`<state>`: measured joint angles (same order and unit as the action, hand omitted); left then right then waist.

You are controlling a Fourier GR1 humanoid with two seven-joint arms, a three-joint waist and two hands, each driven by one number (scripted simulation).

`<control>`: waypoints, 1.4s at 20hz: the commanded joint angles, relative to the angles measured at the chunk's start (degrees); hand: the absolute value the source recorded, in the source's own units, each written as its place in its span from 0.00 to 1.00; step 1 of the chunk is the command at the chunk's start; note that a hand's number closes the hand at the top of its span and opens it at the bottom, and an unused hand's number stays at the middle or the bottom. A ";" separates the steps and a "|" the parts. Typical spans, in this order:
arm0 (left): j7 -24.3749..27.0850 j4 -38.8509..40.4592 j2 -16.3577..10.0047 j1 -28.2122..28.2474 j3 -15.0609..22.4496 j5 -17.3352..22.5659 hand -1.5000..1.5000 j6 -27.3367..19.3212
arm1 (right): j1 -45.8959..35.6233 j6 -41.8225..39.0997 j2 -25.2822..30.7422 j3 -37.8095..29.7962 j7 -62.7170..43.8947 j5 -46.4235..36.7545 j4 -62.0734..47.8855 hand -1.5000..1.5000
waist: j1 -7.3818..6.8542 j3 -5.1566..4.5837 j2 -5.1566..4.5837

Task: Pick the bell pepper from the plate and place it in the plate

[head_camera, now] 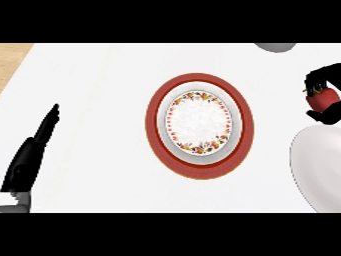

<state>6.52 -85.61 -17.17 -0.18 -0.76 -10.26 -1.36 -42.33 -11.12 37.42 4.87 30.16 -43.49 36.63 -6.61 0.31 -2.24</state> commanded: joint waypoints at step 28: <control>1.29 1.37 -0.04 4.58 -5.18 0.16 0.50 -0.80 | -17.05 -10.14 -16.60 -4.14 11.88 13.02 6.65 1.00 | 7.11 -0.35 2.68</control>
<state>8.09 -84.36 -17.83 4.45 -5.64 -9.80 -1.69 -61.56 -17.57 24.74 -1.22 45.79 -31.11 37.50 -0.17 -0.04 0.28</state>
